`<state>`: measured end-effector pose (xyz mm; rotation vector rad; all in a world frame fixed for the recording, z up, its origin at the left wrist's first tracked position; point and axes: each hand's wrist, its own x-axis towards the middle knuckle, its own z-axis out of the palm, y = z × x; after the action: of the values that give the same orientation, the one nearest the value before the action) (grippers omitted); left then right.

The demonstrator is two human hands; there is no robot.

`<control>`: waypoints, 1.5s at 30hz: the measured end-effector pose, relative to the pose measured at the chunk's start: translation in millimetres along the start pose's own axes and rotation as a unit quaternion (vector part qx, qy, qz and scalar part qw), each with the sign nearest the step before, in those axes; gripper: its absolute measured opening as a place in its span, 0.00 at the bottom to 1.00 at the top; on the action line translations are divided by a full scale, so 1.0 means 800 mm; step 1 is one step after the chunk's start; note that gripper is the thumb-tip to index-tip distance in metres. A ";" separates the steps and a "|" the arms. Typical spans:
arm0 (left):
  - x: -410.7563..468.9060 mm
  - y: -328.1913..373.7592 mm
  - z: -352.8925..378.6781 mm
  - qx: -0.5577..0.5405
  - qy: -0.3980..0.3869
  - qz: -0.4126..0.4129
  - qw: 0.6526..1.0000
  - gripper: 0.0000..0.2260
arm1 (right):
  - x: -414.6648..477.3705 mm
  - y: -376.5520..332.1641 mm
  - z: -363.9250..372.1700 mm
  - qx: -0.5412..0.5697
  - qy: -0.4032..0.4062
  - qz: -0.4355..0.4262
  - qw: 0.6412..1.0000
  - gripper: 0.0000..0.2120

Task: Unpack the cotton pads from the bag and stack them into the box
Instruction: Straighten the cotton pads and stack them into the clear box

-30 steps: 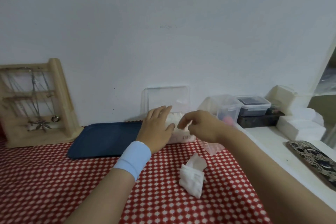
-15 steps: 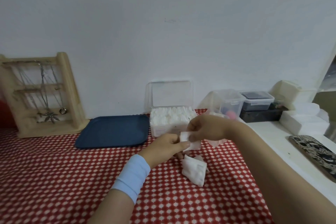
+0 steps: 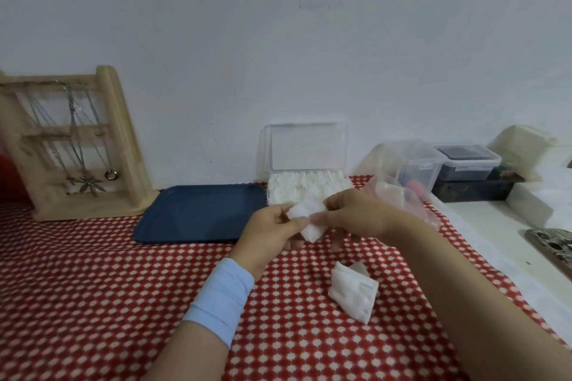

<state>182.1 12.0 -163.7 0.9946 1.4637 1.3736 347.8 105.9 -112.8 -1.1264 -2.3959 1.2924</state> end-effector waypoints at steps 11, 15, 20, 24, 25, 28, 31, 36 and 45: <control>-0.002 -0.002 -0.005 -0.033 0.009 -0.030 0.999 0.07 | -0.036 -0.042 -0.005 -0.310 -0.196 0.031 0.930 0.14; -0.002 -0.004 -0.004 -0.031 0.030 -0.020 0.999 0.07 | -0.032 -0.031 -0.018 -0.069 -0.116 -0.050 0.990 0.06; -0.006 -0.001 0.004 -0.080 0.004 -0.036 0.996 0.08 | -0.007 -0.007 0.001 0.144 0.008 -0.020 0.989 0.06; -0.010 0.005 0.006 -0.146 0.011 -0.066 0.987 0.10 | 0.002 0.000 0.006 0.157 0.062 0.003 0.986 0.06; -0.009 0.005 0.004 -0.145 0.017 -0.069 0.987 0.10 | 0.002 -0.001 0.005 0.151 0.078 -0.004 0.985 0.06; -0.010 0.007 0.003 -0.145 0.017 -0.071 0.987 0.11 | 0.001 -0.005 0.002 0.147 0.112 -0.034 0.982 0.05; -0.012 0.011 0.005 -0.167 -0.009 -0.073 0.983 0.11 | 0.001 -0.007 0.007 0.122 0.113 -0.040 0.985 0.04; -0.011 0.015 0.005 -0.201 -0.032 -0.085 0.975 0.17 | 0.004 -0.007 0.015 0.069 0.158 -0.034 0.984 0.09; -0.005 0.001 -0.011 -0.081 0.031 -0.052 0.995 0.11 | -0.004 0.009 -0.010 -0.273 -0.046 0.116 0.954 0.22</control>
<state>175.1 5.6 -162.1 0.7675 1.4051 1.4334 357.7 111.2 -113.2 -1.5563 -2.8583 0.7527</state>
